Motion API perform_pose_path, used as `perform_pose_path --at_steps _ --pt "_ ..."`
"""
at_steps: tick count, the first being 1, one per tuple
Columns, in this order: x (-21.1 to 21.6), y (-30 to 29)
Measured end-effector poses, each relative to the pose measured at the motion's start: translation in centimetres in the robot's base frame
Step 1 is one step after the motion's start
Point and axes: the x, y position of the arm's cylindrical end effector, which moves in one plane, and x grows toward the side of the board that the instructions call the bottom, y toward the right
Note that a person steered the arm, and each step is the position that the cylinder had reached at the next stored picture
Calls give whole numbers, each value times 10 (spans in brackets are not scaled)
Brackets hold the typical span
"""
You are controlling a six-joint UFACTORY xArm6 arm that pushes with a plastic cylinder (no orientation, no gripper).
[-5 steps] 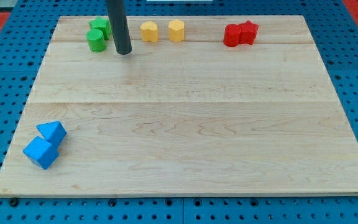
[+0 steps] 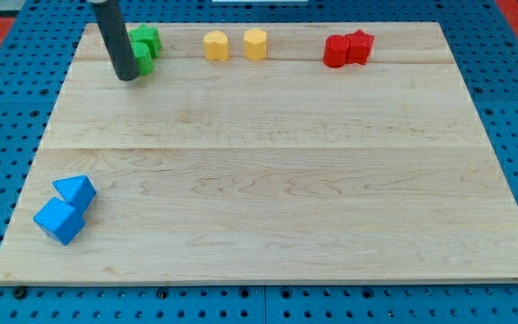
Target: Move the green star to the bottom left of the yellow heart
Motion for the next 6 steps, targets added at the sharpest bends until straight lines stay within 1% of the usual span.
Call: perform_pose_path --at_steps 1,2,3,4,5,6 --pt "-48 -28" --pt "-51 -33" --pt "-100 -14" --pt "-53 79" --pt "-26 109" --pt "19 90"
